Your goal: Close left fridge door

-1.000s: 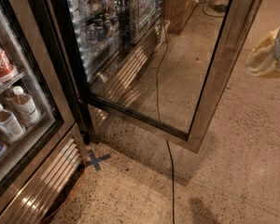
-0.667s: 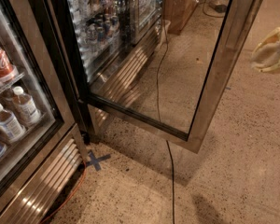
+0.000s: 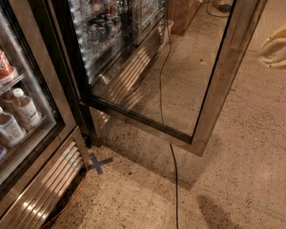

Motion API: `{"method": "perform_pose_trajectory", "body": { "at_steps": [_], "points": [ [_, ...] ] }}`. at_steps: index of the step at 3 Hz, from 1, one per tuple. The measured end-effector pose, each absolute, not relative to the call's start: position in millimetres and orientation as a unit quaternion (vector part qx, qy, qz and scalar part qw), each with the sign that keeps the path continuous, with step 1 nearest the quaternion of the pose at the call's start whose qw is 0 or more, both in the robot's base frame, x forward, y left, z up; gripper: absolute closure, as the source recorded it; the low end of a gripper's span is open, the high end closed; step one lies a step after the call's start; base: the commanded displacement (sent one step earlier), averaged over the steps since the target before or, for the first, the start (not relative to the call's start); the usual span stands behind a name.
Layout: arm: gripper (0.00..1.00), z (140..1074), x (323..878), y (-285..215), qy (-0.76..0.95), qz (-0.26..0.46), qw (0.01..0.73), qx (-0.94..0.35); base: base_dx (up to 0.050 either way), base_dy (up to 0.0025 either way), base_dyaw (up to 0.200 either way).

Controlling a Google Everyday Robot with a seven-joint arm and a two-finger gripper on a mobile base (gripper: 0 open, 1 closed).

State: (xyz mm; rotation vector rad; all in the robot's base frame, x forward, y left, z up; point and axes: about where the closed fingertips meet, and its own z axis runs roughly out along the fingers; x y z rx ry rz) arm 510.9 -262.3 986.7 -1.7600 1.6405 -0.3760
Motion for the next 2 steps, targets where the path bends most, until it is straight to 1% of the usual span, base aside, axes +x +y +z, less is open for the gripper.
{"method": "perform_pose_trajectory", "body": {
  "at_steps": [1,2],
  "points": [
    [1.00,982,513,-264,0.639,-0.115,0.364,-0.668,0.000,0.00000,0.000],
    [1.00,967,529,-259,0.629,-0.046,0.417,-0.654,0.000,0.00000,0.000]
  ]
}}
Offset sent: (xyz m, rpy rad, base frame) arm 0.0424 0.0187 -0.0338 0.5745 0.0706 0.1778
